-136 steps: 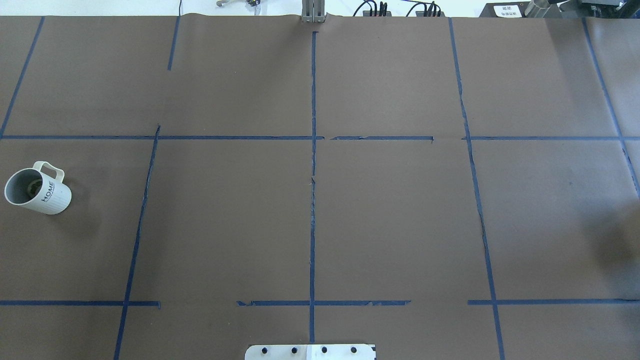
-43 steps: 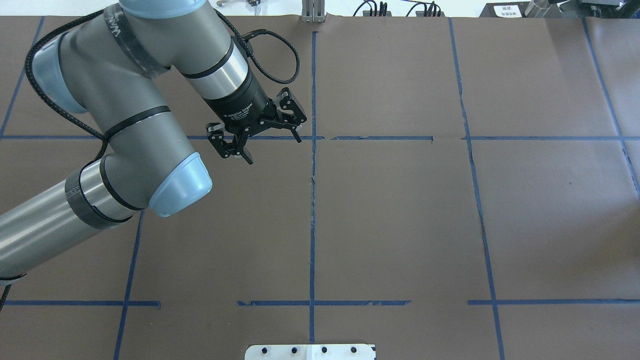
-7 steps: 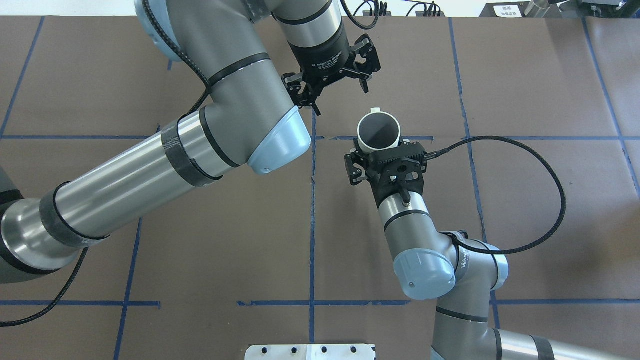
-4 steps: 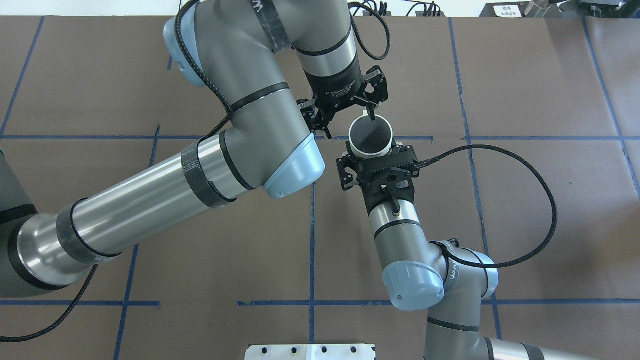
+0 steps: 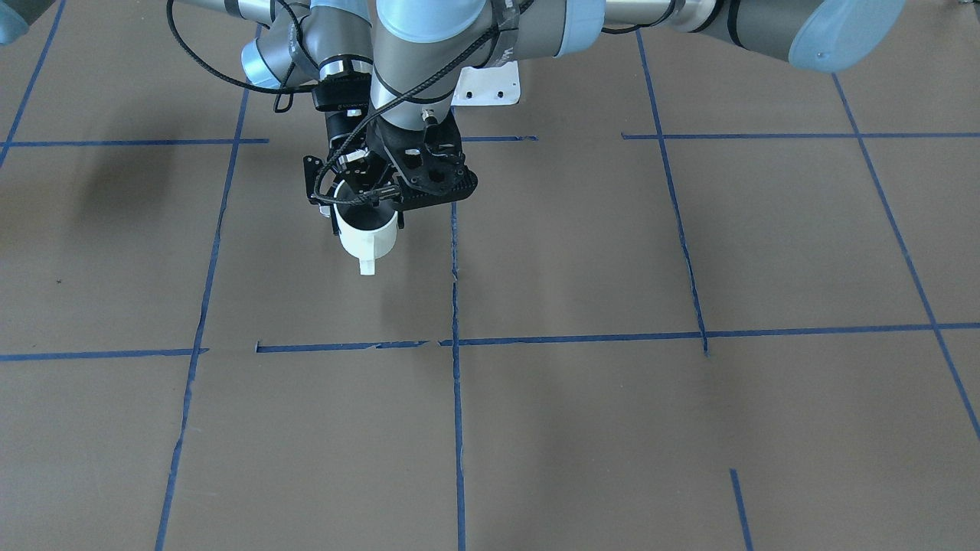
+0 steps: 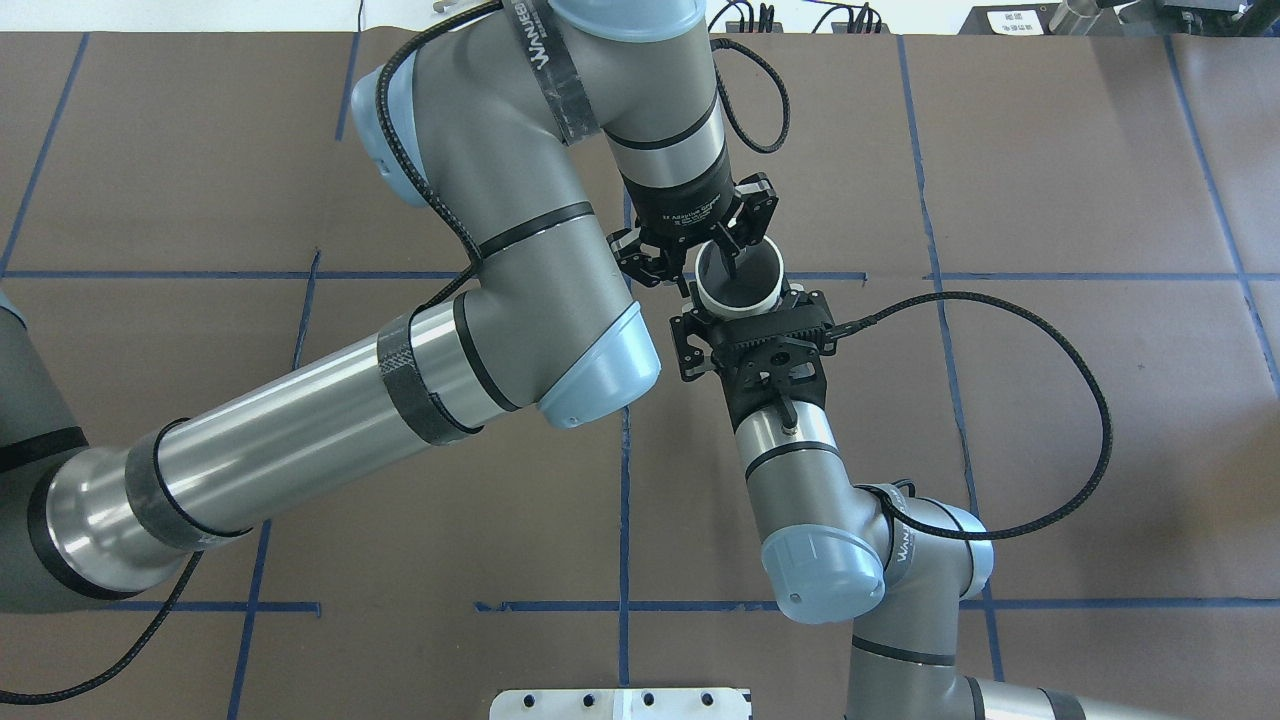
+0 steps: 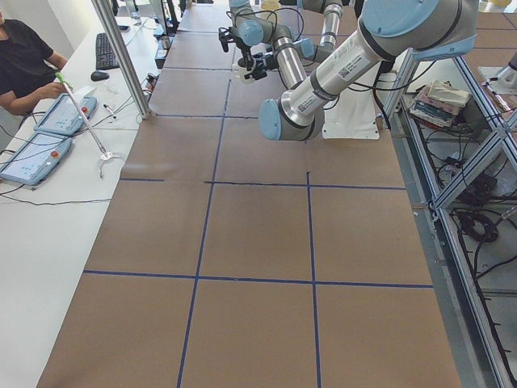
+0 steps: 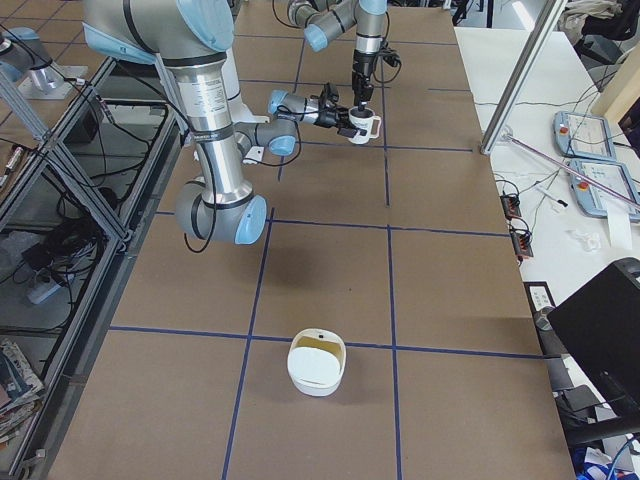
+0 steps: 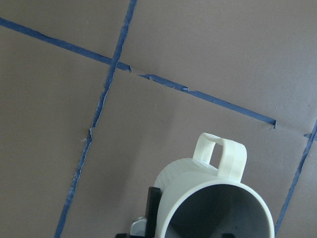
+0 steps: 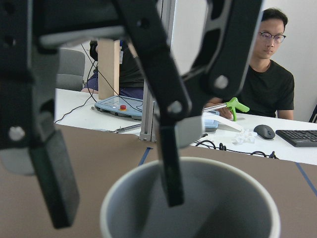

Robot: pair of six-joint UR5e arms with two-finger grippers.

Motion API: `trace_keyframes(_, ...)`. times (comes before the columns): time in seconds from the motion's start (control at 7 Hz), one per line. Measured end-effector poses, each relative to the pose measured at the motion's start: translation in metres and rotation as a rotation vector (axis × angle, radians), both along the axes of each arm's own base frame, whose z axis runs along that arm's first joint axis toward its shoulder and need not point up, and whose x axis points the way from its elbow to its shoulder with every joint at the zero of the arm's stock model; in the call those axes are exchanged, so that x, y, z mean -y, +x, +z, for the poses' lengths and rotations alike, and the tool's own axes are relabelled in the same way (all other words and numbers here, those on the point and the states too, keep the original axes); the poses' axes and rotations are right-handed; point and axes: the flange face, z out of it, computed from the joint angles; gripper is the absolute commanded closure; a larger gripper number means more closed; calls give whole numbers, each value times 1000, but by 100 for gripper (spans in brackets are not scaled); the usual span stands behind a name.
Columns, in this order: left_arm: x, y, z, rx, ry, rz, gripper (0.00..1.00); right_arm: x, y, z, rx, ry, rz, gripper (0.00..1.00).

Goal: Left arm hands cup to right arm to dump lemon

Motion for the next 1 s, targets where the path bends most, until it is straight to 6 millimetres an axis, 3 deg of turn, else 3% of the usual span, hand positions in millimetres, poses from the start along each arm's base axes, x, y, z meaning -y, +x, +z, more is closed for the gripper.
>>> trace_keyframes(0.29, 0, 1, 3, 4, -1, 0, 49, 0, 1, -1, 1, 3, 3, 75)
trace_keyframes(0.43, 1, 2, 6, 7, -3, 1, 56, -1, 1, -3, -1, 6, 5, 75)
trace_keyframes(0.71, 1, 2, 7, 8, -4, 1, 100, -1, 0, -6, -5, 11, 6, 72)
trace_keyframes(0.86, 0, 1, 7, 8, -4, 1, 100, -1, 0, -6, -7, 12, 7, 59)
trace_keyframes(1.0, 0, 1, 6, 7, -4, 1, 100, -1, 0, -6, -7, 12, 6, 1)
